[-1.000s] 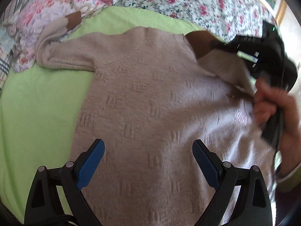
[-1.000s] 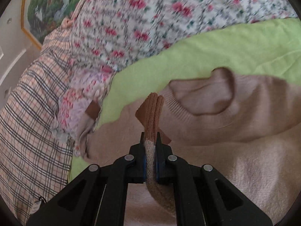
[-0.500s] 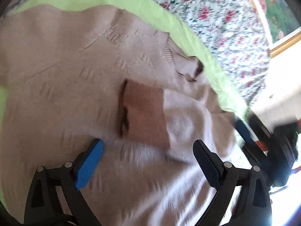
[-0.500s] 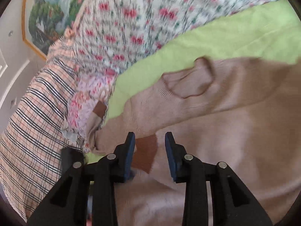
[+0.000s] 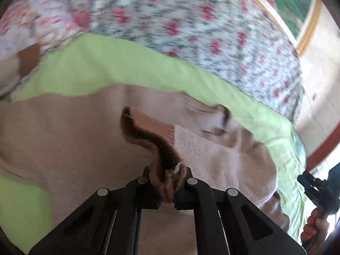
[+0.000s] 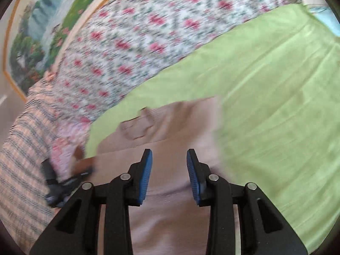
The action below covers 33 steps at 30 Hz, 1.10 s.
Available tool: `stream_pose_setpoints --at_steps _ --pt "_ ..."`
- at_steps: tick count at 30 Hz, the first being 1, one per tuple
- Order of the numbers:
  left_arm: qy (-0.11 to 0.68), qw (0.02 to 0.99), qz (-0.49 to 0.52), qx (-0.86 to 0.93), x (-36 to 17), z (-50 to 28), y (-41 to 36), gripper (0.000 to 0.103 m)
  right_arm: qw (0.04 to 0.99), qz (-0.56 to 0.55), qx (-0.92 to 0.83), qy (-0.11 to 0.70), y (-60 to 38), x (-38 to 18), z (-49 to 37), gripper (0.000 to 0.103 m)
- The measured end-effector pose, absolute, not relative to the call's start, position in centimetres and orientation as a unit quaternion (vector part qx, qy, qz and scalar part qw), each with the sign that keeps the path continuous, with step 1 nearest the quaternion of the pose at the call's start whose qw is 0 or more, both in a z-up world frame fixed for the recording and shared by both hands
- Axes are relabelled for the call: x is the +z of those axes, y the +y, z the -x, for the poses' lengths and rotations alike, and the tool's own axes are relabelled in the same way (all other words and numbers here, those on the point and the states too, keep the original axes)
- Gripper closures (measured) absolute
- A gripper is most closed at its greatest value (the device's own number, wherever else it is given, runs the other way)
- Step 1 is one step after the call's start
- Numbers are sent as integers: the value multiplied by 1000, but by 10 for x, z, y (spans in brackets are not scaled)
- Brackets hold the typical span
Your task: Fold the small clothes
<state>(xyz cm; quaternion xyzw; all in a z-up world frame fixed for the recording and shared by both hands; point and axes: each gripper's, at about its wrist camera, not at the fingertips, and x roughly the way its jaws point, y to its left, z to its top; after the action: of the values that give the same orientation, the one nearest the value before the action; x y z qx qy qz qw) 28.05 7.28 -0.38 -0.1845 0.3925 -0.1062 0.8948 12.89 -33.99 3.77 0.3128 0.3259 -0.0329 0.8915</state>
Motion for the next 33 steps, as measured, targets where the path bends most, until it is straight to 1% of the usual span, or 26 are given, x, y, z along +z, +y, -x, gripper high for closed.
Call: stream_pose_setpoints --at_steps 1,2,4,7,8,9,11,12,13,14,17,21,23,24,25,26,27,28,29,30,31,33 --pt "400 890 192 -108 -8 -282 80 98 886 -313 -42 341 -348 31 -138 64" --pt "404 889 189 -107 -10 -283 81 98 881 -312 -44 353 -352 25 -146 59" --pt "404 894 167 -99 -11 -284 77 98 874 -305 -43 376 -358 13 -167 54" --pt "408 891 170 -102 -17 -289 72 97 864 -287 -38 413 -360 -5 -204 49" --pt "410 891 166 -103 -18 -288 68 97 858 -284 -32 427 -359 -12 -218 45" --pt "411 892 157 -103 -19 -287 63 97 852 -285 -25 439 -358 -19 -229 43" --pt "414 891 152 -104 -22 -285 60 97 843 -290 -8 453 -356 -32 -243 43" --pt "416 889 157 -107 -24 -279 64 97 843 -279 -2 461 -352 -35 -248 48" --pt "416 889 160 -107 -25 -278 63 97 845 -260 2 467 -351 -33 -251 95" --pt "413 889 162 -111 -24 -279 60 98 851 -249 -8 462 -354 -28 -248 92" --pt "397 893 163 -134 -17 -280 47 97 870 -228 -35 436 -373 -8 -239 93" --pt "396 897 147 -132 -22 -288 31 98 866 -192 -51 459 -369 -21 -244 93" --pt "409 893 142 -123 -31 -289 34 97 859 -175 -65 477 -363 -32 -248 90" --pt "416 889 145 -124 -35 -286 38 97 861 -175 -72 473 -364 -32 -245 88" --pt "419 886 149 -127 -37 -284 42 96 865 -174 -90 462 -364 -26 -239 80" --pt "421 885 152 -130 -37 -282 46 95 870 -167 -103 452 -362 -19 -236 76" --pt "420 885 152 -131 -37 -279 50 93 879 -155 -105 438 -359 -10 -234 74" --pt "420 886 150 -129 -38 -278 52 91 886 -143 -102 429 -356 -4 -236 67" --pt "422 885 149 -127 -38 -278 54 90 888 -137 -102 428 -354 -2 -240 51" --pt "427 883 150 -126 -40 -279 56 89 886 -133 -104 432 -353 -2 -247 44" --pt "430 882 147 -124 -41 -280 56 89 879 -124 -108 448 -354 -8 -260 42" --pt "430 890 111 -102 -39 -283 50 90 863 -88 -140 477 -357 -21 -277 43"
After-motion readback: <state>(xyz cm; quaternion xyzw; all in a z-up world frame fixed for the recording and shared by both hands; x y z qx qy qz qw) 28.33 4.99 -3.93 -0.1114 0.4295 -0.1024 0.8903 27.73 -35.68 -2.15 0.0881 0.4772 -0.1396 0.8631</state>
